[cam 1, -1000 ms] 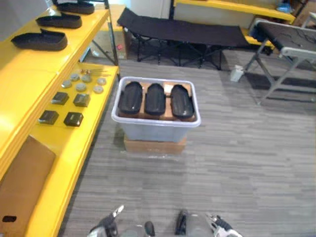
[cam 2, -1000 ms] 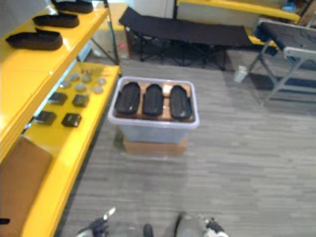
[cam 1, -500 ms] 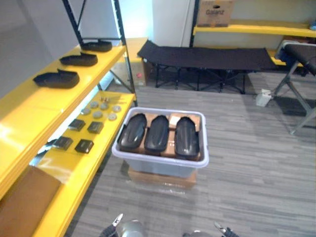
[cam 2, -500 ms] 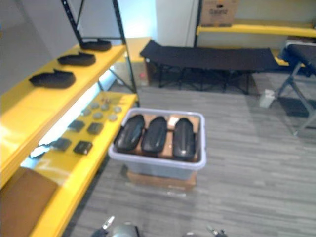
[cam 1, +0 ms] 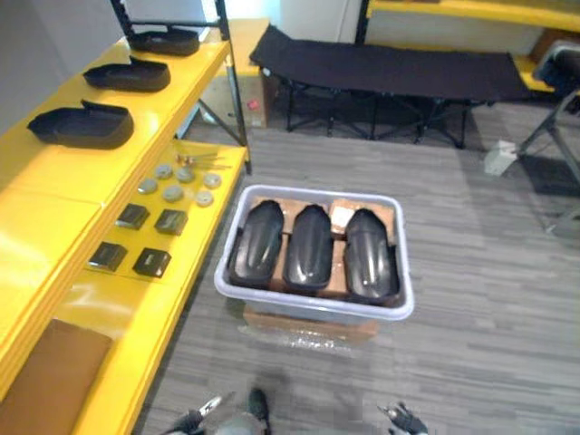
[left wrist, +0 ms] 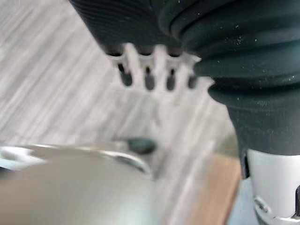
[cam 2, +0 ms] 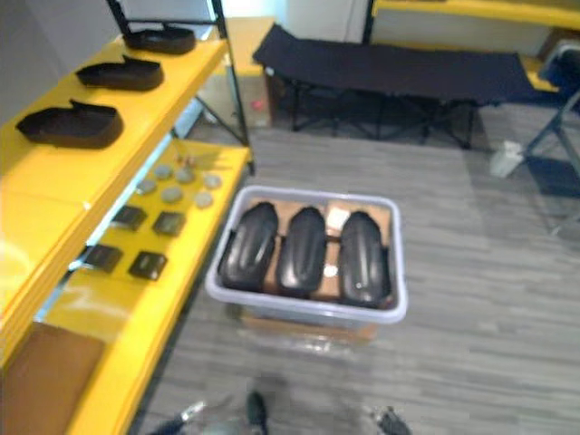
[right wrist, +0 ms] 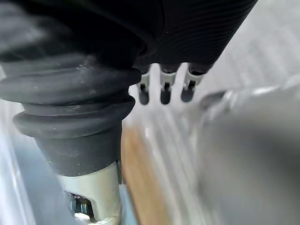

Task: Walk over and take plastic housings, then place them on the shelf

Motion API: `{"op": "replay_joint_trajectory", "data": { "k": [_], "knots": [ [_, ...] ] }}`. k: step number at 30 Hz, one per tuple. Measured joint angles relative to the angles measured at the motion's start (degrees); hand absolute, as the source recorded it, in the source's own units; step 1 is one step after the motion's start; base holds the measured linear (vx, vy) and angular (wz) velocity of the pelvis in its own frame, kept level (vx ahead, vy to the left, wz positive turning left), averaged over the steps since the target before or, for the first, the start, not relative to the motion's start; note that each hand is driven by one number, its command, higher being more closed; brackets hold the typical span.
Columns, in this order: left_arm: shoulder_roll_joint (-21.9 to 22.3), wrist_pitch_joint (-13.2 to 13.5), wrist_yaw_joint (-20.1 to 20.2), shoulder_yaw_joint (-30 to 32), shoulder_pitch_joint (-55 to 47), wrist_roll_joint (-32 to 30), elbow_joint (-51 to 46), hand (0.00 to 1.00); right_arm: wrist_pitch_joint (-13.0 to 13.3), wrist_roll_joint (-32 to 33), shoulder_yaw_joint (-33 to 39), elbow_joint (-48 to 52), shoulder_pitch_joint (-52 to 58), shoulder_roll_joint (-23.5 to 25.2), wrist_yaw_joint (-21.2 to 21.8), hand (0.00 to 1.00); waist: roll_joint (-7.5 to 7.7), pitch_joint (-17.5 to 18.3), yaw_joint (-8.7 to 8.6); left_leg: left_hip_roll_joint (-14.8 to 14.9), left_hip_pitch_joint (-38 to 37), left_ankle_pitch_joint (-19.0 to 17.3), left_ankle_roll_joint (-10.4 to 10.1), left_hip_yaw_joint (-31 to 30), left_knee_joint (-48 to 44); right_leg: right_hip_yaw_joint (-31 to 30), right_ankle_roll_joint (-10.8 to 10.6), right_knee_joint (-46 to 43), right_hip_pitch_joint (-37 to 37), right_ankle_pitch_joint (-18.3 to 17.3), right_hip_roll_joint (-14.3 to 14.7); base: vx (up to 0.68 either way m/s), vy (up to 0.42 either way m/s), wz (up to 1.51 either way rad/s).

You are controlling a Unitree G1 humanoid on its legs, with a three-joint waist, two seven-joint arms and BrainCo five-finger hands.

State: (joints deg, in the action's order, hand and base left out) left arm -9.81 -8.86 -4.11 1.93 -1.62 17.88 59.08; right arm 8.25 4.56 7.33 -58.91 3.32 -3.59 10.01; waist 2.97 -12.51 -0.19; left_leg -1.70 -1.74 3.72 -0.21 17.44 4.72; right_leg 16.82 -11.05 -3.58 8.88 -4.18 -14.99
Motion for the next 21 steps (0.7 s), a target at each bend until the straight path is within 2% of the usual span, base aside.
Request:
{"op": "replay_joint_trajectory", "data": {
  "k": [1,3,4,6,8,10,11,12,13,15,18,20,21],
  "knots": [
    [0.0,0.1,0.0,-0.4,0.1,0.0,0.0,0.0,1.5,-1.8,-3.2,1.4,-0.2,-0.2,1.1,0.0,0.09,0.0,0.02,0.1,0.0,0.0,0.0,0.0,0.0,0.5,0.3,0.2,0.1,0.4,0.2,0.08,0.002,-0.02],
    [0.3,0.4,0.1,-1.9,0.3,0.0,-0.6,0.0,6.2,-8.3,-16.3,12.7,0.0,-1.2,3.7,0.0,0.31,0.0,0.12,0.5,-0.1,0.0,0.0,-0.6,0.4,0.8,1.1,0.2,0.3,1.1,0.8,0.05,-0.019,0.07],
    [0.3,0.5,0.2,-2.5,0.5,-0.5,-0.8,0.0,7.0,-8.9,-19.3,15.8,0.0,-1.6,4.3,0.0,0.3,0.0,0.12,0.7,-0.1,0.0,0.0,-0.9,0.4,1.1,1.4,0.2,0.3,1.4,1.0,0.04,-0.027,0.19],
    [0.3,0.9,0.4,-3.3,0.5,-1.1,-1.3,0.0,8.2,-9.7,-27.5,28.7,-1.1,-2.0,6.3,0.0,0.3,0.0,0.54,1.8,-0.2,0.0,-0.1,-1.6,0.4,2.2,3.0,-0.1,0.7,2.4,2.3,0.02,-0.039,0.18],
    [0.3,1.2,0.5,-3.3,0.5,-2.2,-1.9,0.0,7.7,-6.2,-30.2,39.1,-2.1,-2.1,6.8,0.0,0.41,0.1,1.03,2.4,-0.3,0.0,-0.1,-1.5,0.4,2.1,3.7,-0.6,0.7,2.9,2.8,0.01,-0.022,0.1],
    [0.2,1.3,0.5,-3.3,0.4,-2.7,-2.0,0.0,7.5,-0.5,-29.0,46.6,-3.6,-2.1,5.6,0.0,0.46,0.1,1.1,2.7,-1.0,0.0,-0.1,-1.3,0.4,1.9,4.0,-1.2,0.9,3.3,2.9,-0.01,0.006,-0.02],
    [0.1,1.5,0.3,-3.3,0.1,-2.7,-2.0,0.0,7.5,4.8,-26.4,49.5,-5.2,-2.0,3.7,0.0,0.56,0.2,1.09,2.6,-1.8,0.0,-0.1,-0.9,0.4,1.8,4.1,-1.3,1.3,3.3,2.8,-0.03,0.016,-0.2],
    [0.1,2.4,0.0,-3.2,-0.3,-2.7,-2.2,0.0,7.9,10.6,-22.4,50.9,-7.5,-1.8,1.7,0.0,0.66,0.2,1.08,2.5,-2.4,0.0,-0.1,-0.6,0.4,1.7,4.1,-1.3,1.5,3.3,2.6,-0.04,0.016,-0.24],
    [0.1,2.8,-0.2,-3.2,-0.5,-2.6,-2.3,0.0,8.2,13.4,-20.1,51.2,-8.7,-1.7,0.7,0.0,0.68,0.3,1.07,2.5,-2.5,0.0,-0.1,-0.2,0.4,1.6,4.1,-1.3,1.5,3.3,2.6,-0.06,0.014,-0.28],
    [0.2,4.1,-0.8,-3.1,-0.9,-2.6,-2.3,0.0,9.4,22.1,-10.1,50.6,-13.4,-1.9,-4.1,0.0,0.56,0.2,1.09,2.3,-2.8,0.0,-0.1,0.5,0.4,1.5,4.0,-0.6,1.5,3.3,2.4,-0.08,0.007,-0.25],
    [0.3,5.2,-1.4,-3.1,-1.9,-2.7,-2.9,0.0,10.0,25.6,-2.1,48.5,-14.9,-2.8,-10.3,0.0,0.1,0.3,0.98,2.2,-3.3,0.0,-0.1,0.4,0.4,1.7,4.1,-0.1,2.2,3.0,2.4,-0.08,-0.004,-0.07],
    [0.2,5.9,-1.8,-3.0,-3.2,-2.8,-4.0,0.0,8.2,26.7,3.6,44.8,-14.9,-5.0,-14.9,0.0,-0.16,0.5,1.0,1.7,-3.1,0.1,-0.3,0.3,0.4,1.9,3.8,0.0,2.2,1.4,2.0,-0.08,-0.007,0.0],
    [0.1,6.0,-1.9,-3.0,-3.3,-2.8,-4.0,0.0,7.2,26.7,4.5,43.8,-14.9,-5.6,-15.4,0.0,-0.18,0.5,1.03,1.5,-3.0,0.2,-0.4,0.2,0.4,2.0,3.7,0.0,2.2,0.7,1.8,-0.09,-0.013,0.0]
  ]
}}
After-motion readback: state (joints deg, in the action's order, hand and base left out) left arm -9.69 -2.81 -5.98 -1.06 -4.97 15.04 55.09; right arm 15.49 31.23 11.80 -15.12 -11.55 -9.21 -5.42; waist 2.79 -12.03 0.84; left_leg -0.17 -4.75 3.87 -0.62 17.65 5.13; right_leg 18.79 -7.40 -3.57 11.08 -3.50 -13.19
